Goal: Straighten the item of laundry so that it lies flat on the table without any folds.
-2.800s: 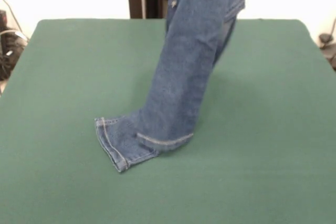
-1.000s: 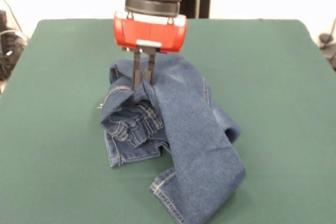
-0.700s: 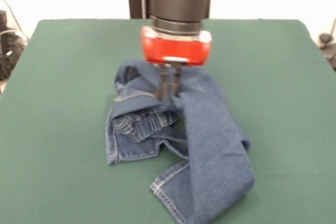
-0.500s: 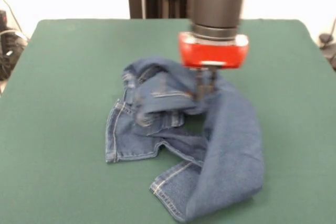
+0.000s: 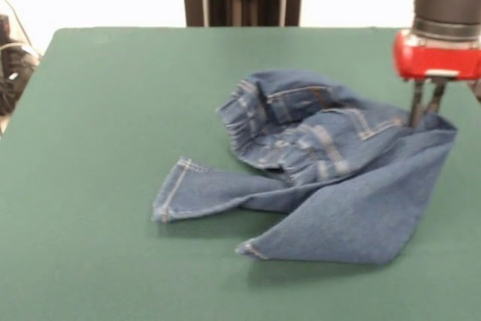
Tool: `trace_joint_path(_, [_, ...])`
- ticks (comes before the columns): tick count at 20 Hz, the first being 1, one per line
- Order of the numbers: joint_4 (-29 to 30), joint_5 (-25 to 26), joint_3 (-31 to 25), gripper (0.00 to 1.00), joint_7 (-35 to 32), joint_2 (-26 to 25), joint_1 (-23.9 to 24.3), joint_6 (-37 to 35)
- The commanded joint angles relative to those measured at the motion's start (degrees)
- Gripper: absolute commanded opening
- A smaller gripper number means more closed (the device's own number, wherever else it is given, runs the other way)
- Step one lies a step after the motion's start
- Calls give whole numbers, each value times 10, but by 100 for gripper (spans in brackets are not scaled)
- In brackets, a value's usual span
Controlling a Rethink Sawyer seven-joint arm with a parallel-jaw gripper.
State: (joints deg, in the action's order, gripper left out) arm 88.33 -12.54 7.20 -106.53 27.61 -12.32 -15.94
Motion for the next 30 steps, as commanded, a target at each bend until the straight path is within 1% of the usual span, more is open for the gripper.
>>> trace_joint_path(1, [82,-87,3,0,-232,-1,-35,-22])
trace_joint_path(3, [84,-81,15,0,-228,-14,-39,-9])
trace_joint_path(4, [80,-76,26,0,-228,-19,-46,-15])
trace_joint_path(5, [61,-55,61,0,-212,-37,-55,-21])
trace_joint_path(8, [62,-23,50,0,-175,-43,-23,-4])
trace_joint_path(9, [72,-16,33,100,-162,-40,-4,3])
trace_joint_path(13, [76,-2,40,100,-157,-47,0,28])
trace_joint_path(15, [77,0,46,100,-161,-48,-4,26])
trace_joint_path(18, [100,-13,21,100,-167,-27,12,9])
trace_joint_path(20, [113,-21,23,100,-171,5,8,-23])
trace_joint_path(21, [124,-27,19,100,-170,29,10,-53])
trace_joint_path(22, [121,-28,23,100,-168,41,9,-74])
trace_joint_path(23, [125,-29,25,100,-165,64,10,-101])
trace_joint_path(27, [106,-20,27,100,-136,113,24,-187])
trace_joint_path(30, [87,-8,24,100,-112,126,36,-213])
